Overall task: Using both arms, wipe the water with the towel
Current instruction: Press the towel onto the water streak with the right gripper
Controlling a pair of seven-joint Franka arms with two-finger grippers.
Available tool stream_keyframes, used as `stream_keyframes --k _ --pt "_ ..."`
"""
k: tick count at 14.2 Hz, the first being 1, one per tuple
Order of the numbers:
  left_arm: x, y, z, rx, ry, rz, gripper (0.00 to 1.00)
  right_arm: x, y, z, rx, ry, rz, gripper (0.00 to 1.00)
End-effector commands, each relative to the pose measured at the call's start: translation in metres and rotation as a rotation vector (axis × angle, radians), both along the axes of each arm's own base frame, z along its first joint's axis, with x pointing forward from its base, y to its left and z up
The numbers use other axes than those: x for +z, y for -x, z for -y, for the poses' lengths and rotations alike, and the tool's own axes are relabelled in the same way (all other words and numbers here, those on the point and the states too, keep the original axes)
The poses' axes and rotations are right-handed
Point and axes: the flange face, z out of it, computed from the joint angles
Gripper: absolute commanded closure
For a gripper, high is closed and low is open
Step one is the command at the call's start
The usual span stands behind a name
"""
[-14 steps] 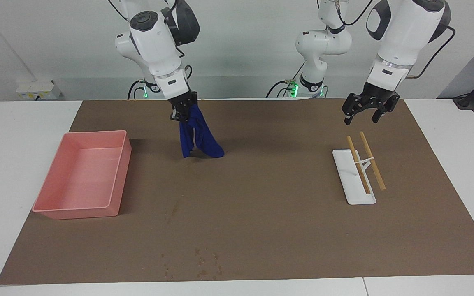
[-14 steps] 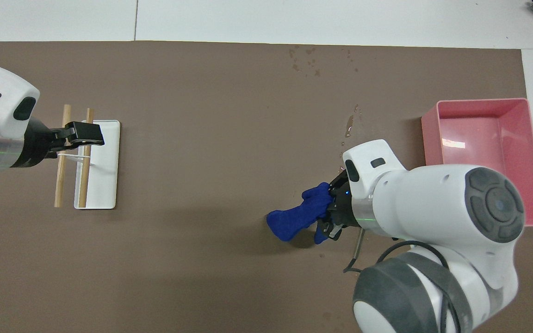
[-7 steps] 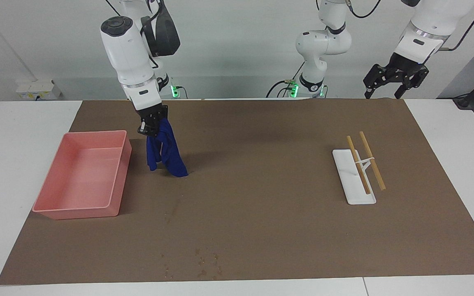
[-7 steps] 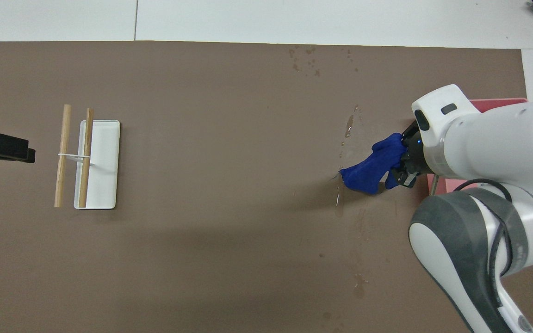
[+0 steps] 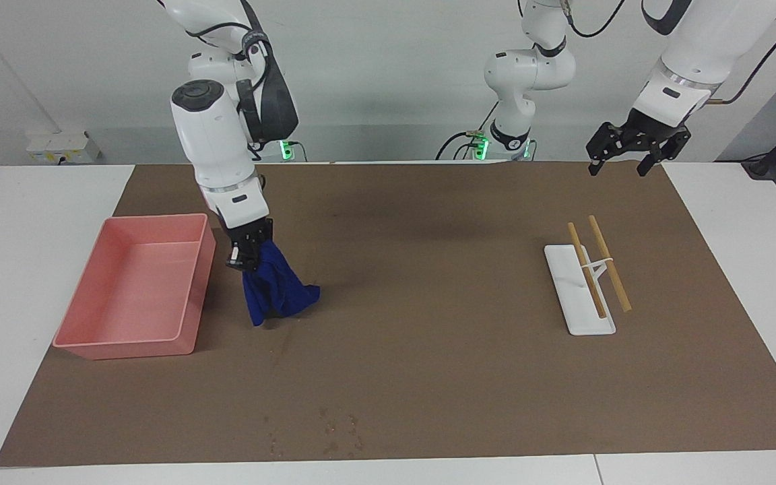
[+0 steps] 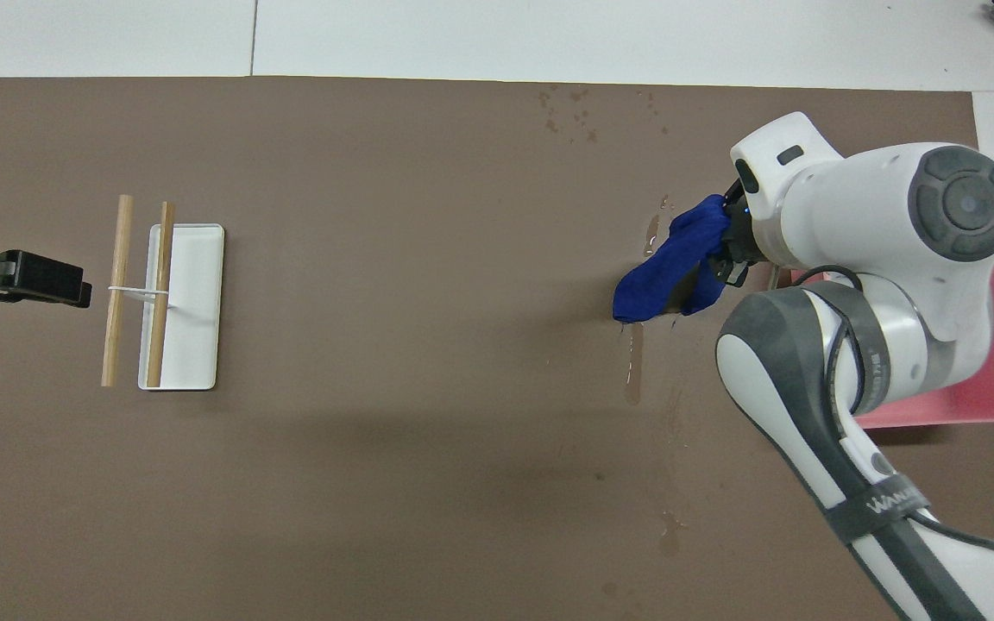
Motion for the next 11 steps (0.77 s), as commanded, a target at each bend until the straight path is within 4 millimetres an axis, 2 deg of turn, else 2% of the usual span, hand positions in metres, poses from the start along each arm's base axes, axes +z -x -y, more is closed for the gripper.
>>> stream_keyframes --k 1,5,6,7,8,9,11 --pt "0.005 0.004 -0.006 -0.060 -0.015 0.019 0.00 -0.028 -0.011 -0.012 0.021 0.002 0.033 1.00" --pt "0.000 0.008 -0.010 -0.055 -0.016 0.004 0.00 -0.091 -0.017 -0.024 0.037 -0.025 0.091 1.00" --pt "0.000 0.007 -0.011 -0.053 -0.016 0.009 0.00 -0.098 -0.012 -0.032 0.041 -0.034 0.108 1.00" --pt "0.000 0.008 -0.011 -0.053 -0.016 0.006 0.00 -0.114 -0.002 -0.038 0.005 -0.052 0.101 1.00" --pt "0.000 0.008 -0.011 -0.053 -0.016 0.006 0.00 -0.127 0.011 -0.043 -0.078 -0.087 0.099 1.00" --pt "0.000 0.008 -0.010 -0.055 -0.016 0.006 0.00 -0.138 0.025 -0.063 -0.110 -0.113 0.093 1.00" --pt "0.000 0.008 -0.009 -0.058 -0.016 0.006 0.00 -0.150 0.026 -0.062 -0.128 -0.123 0.096 1.00"
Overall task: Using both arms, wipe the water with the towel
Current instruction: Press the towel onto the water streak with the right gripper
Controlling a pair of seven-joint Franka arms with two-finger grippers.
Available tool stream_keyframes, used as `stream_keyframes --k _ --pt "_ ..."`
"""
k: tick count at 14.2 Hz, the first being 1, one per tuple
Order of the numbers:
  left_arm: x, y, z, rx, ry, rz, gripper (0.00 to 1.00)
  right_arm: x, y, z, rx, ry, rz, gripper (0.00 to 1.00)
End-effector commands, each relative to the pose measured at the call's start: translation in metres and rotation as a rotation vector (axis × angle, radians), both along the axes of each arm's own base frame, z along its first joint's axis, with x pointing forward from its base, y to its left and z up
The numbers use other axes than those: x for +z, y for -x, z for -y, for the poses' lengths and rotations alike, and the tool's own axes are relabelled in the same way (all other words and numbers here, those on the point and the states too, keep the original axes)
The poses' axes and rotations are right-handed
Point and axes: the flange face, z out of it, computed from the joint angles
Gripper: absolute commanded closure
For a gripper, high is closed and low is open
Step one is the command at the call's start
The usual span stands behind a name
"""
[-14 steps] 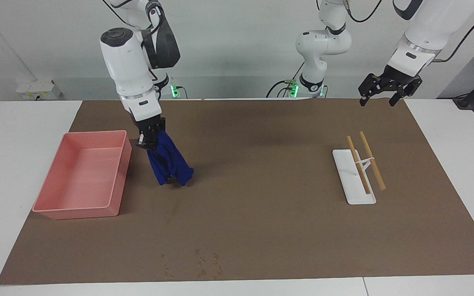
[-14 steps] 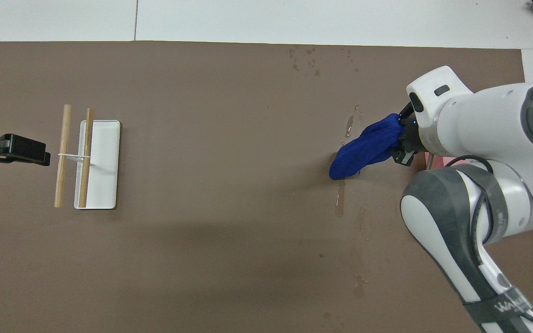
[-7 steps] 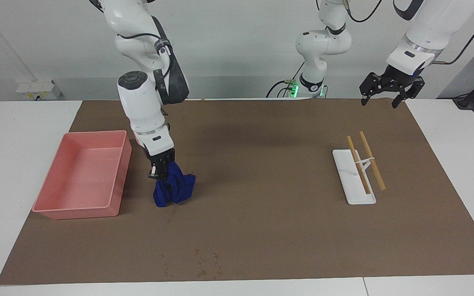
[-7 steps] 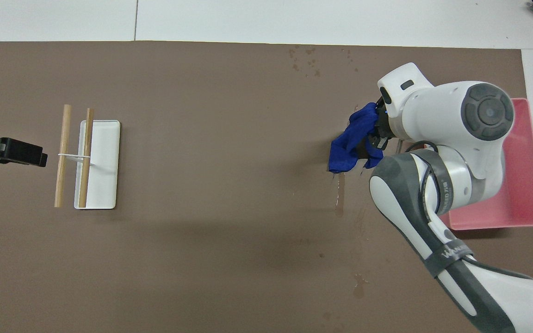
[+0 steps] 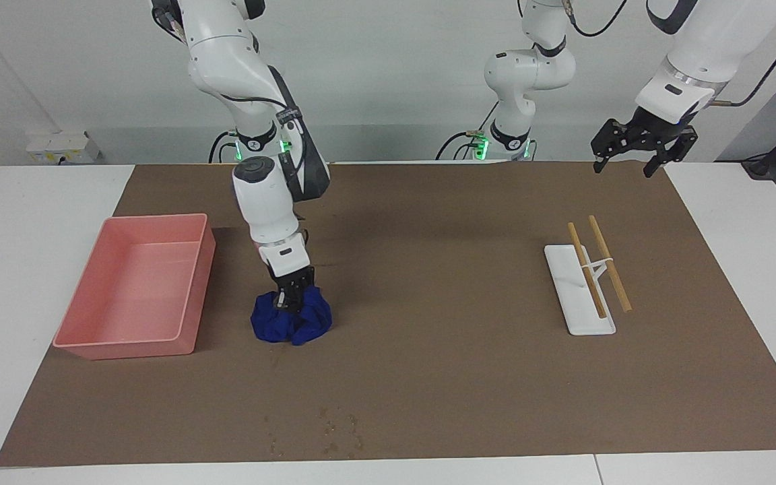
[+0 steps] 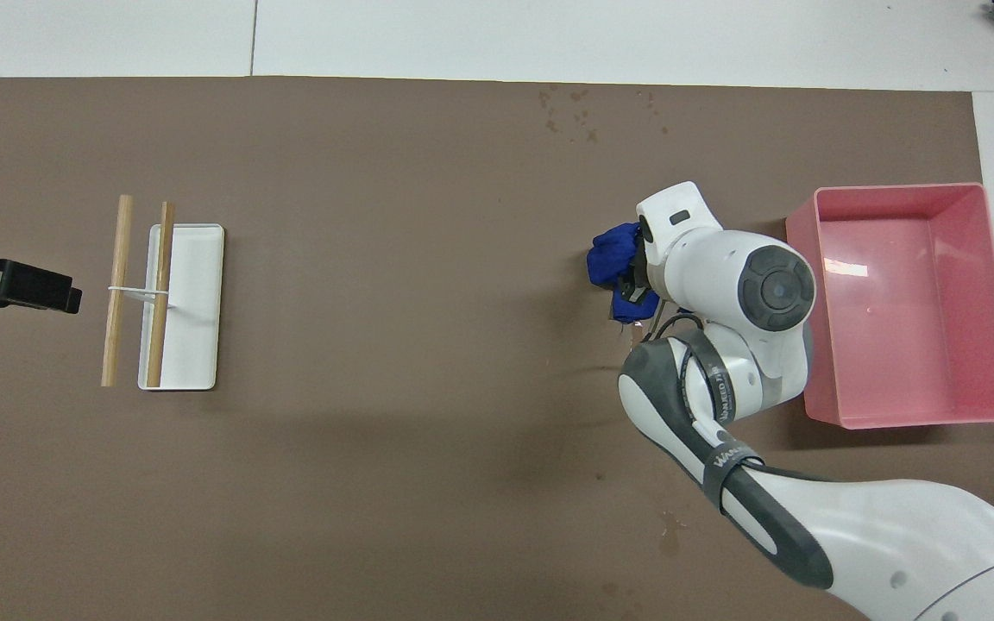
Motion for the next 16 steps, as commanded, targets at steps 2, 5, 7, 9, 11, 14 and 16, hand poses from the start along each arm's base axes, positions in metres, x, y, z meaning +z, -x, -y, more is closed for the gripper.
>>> stream_keyframes --k 2,5,7,9,11,14,16 --pt "0.000 0.007 -0.003 -0.013 -0.015 0.006 0.00 -0.024 0.006 0.002 -0.037 -0.019 0.017 1.00" --pt "0.001 0.007 -0.003 -0.013 -0.015 0.008 0.00 -0.032 0.000 0.016 -0.030 -0.008 0.022 1.00" --pt "0.001 0.007 -0.003 -0.013 -0.015 0.008 0.00 -0.035 0.002 0.023 -0.059 -0.011 0.004 1.00" --pt "0.000 0.007 -0.003 -0.013 -0.015 0.006 0.00 -0.044 0.014 0.026 -0.134 -0.034 -0.032 1.00" --pt "0.000 0.007 -0.003 -0.013 -0.015 0.006 0.00 -0.050 0.025 0.027 -0.189 -0.046 -0.060 1.00" --pt "0.000 0.007 -0.003 -0.013 -0.015 0.006 0.00 -0.054 0.044 0.024 -0.237 -0.049 -0.103 1.00" --pt "0.000 0.007 -0.003 -0.013 -0.015 0.006 0.00 -0.057 0.052 0.025 -0.255 -0.043 -0.130 1.00"
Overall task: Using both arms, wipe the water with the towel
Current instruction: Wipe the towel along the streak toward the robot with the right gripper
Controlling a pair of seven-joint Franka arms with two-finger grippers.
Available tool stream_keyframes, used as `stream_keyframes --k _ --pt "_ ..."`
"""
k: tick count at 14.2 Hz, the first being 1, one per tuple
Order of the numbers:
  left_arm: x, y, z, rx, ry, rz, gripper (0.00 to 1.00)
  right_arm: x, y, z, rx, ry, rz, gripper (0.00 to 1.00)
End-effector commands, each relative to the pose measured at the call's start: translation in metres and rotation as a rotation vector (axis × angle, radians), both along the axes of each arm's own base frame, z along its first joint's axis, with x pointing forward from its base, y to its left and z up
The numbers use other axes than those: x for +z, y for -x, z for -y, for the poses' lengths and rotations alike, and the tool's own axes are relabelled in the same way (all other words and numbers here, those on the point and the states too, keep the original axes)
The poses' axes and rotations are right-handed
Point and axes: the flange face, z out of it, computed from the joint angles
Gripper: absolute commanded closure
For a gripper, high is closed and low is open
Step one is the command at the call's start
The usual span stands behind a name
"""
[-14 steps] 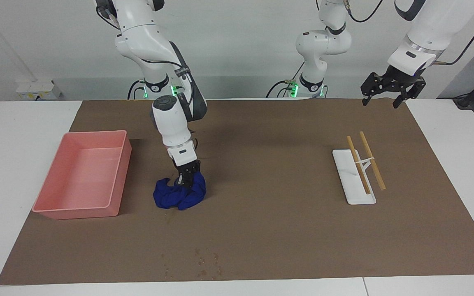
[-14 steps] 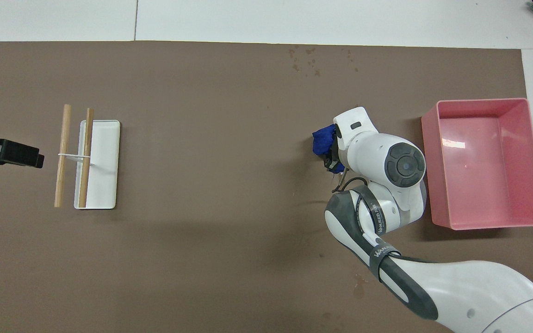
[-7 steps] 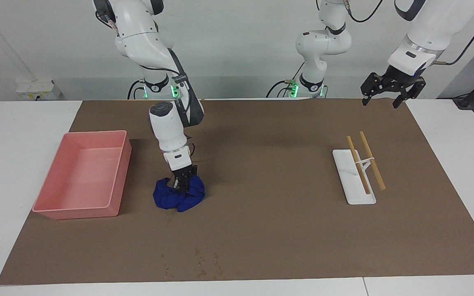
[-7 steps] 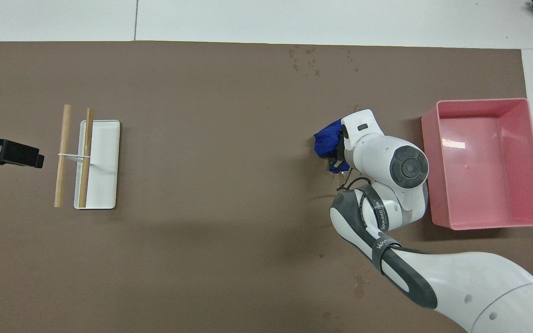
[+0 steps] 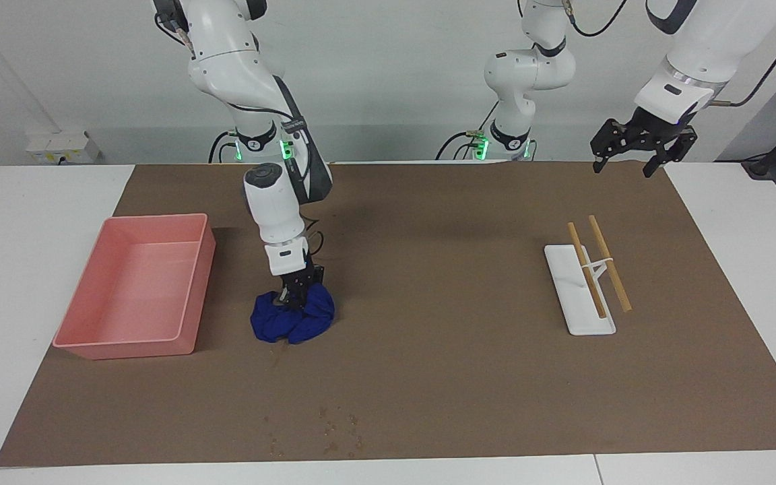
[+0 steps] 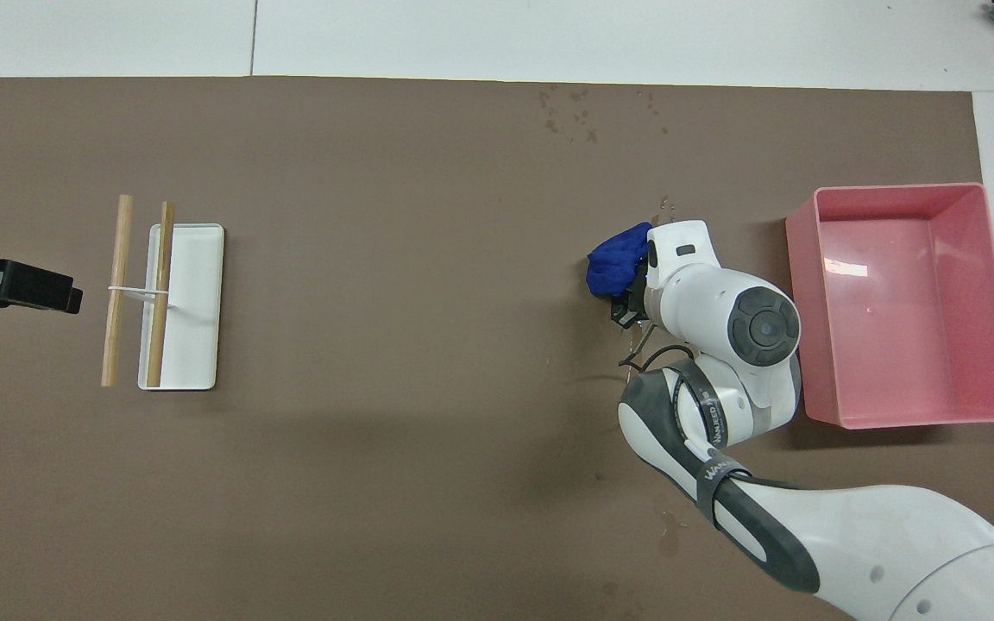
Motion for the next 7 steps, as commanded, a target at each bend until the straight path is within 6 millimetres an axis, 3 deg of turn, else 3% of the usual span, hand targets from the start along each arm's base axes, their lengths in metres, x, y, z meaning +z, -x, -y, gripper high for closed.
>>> stream_keyframes --k 1,7 --pt "0.000 0.007 -0.003 -0.012 -0.015 0.006 0.00 -0.022 0.033 0.011 -0.045 0.017 -0.094 1.00" --pt "0.000 0.007 -0.003 -0.012 -0.015 0.006 0.00 -0.029 0.066 0.012 -0.227 -0.080 -0.208 1.00"
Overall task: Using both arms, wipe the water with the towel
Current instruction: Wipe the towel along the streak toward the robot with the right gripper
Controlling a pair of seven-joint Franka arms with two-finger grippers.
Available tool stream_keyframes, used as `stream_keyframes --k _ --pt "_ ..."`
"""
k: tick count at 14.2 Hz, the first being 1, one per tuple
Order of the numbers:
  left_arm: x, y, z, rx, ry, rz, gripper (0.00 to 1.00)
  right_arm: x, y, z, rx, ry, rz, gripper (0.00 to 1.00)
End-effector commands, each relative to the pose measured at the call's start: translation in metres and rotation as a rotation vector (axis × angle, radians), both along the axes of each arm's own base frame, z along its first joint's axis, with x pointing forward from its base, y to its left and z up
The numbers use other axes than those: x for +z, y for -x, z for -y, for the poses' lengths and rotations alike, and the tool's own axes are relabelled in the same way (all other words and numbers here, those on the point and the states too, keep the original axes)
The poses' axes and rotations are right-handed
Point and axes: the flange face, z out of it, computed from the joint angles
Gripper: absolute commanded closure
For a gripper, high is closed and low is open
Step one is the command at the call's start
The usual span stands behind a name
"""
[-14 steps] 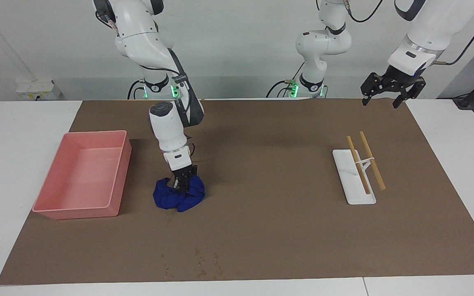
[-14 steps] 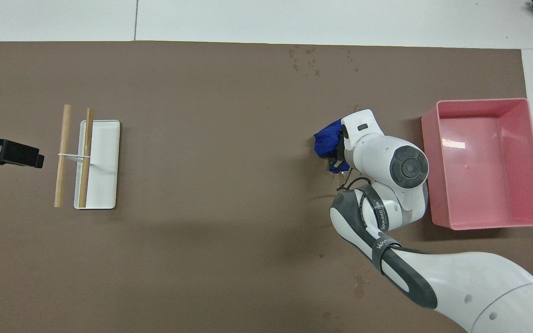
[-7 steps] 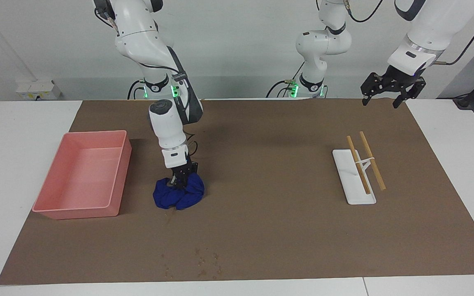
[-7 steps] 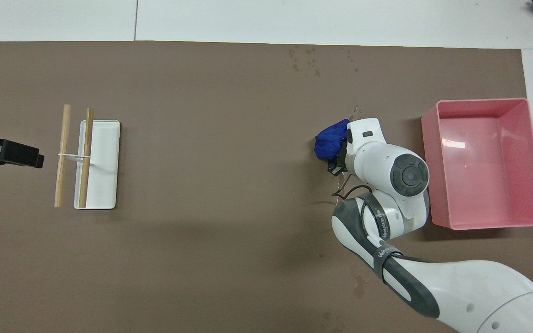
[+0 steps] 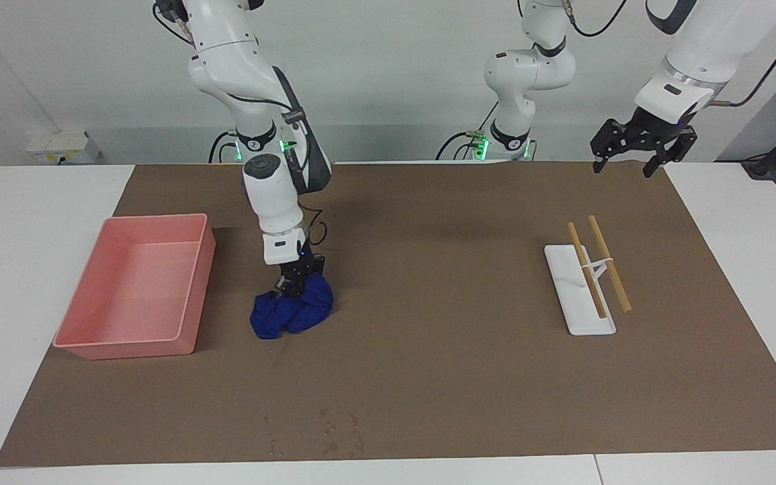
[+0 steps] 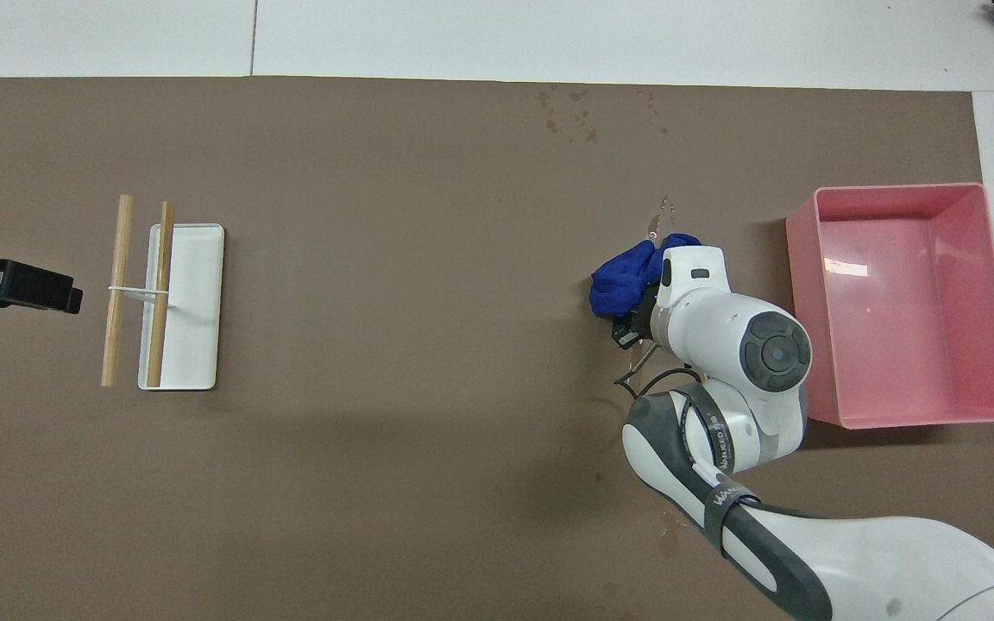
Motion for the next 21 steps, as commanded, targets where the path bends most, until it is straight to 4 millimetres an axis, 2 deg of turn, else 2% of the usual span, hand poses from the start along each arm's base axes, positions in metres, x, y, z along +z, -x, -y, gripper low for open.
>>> stream_keyframes --k 1,4,8,10,13,14,16,18,21 --pt "0.000 0.007 -0.003 -0.011 -0.015 0.006 0.00 -0.028 0.043 0.004 -0.109 -0.048 -0.179 1.00" --pt "0.001 0.007 -0.003 -0.011 -0.015 0.008 0.00 -0.018 0.057 -0.008 -0.199 -0.147 -0.267 1.00" --pt "0.000 0.007 -0.003 -0.011 -0.015 0.006 0.00 -0.019 0.082 -0.014 -0.224 -0.161 -0.308 1.00" --pt "0.000 0.007 -0.003 -0.011 -0.015 0.006 0.00 -0.012 0.093 -0.009 -0.214 -0.157 -0.325 1.00" --pt "0.000 0.007 -0.003 -0.011 -0.015 0.006 0.00 0.022 0.105 0.006 -0.219 -0.172 -0.395 1.00" --pt "0.000 0.007 -0.003 -0.011 -0.015 0.006 0.00 0.031 0.109 0.015 -0.227 -0.176 -0.420 1.00" --pt "0.000 0.007 -0.003 -0.011 -0.015 0.006 0.00 0.044 0.119 0.019 -0.220 -0.179 -0.444 1.00" --pt "0.000 0.007 -0.003 -0.011 -0.015 0.006 0.00 0.048 0.120 0.028 -0.233 -0.183 -0.457 1.00" --pt "0.000 0.007 -0.003 -0.011 -0.015 0.006 0.00 0.049 0.123 0.025 -0.274 -0.185 -0.476 1.00"
